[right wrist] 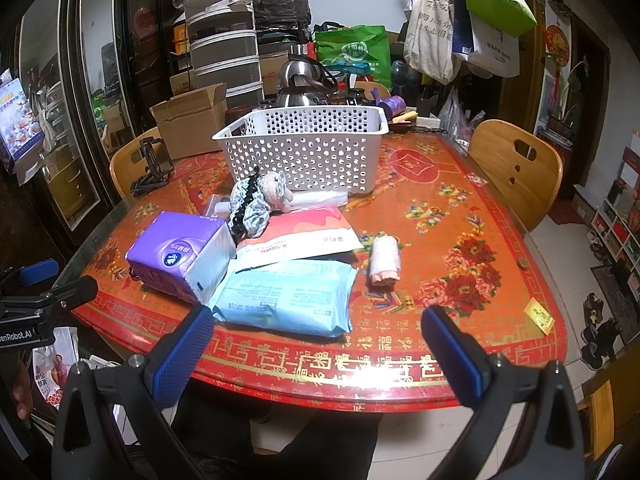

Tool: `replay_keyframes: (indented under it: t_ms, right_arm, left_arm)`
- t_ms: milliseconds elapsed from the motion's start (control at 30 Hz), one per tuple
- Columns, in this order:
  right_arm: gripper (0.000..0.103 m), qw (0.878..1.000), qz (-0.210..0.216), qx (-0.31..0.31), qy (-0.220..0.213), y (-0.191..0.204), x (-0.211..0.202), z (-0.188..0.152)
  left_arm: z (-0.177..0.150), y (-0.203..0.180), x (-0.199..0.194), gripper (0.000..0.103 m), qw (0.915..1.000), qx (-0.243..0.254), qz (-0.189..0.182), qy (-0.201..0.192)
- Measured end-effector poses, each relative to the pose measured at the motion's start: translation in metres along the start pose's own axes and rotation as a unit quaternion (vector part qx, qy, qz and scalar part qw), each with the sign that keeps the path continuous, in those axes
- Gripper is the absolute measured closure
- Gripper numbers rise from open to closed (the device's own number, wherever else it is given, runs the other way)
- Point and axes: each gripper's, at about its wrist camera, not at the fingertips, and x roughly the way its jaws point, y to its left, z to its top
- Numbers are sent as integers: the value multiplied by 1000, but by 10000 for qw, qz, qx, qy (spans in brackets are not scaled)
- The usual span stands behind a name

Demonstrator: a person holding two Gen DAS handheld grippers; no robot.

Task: Organize soft objects

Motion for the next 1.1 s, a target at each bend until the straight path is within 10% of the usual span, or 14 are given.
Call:
replay_keyframes:
  t_ms: [1100]
  right_arm:
    - [0, 10000, 10, 1, 40, 4, 3, -3]
  left_arm:
    - [0, 0, -1, 0, 10000, 20, 16, 6]
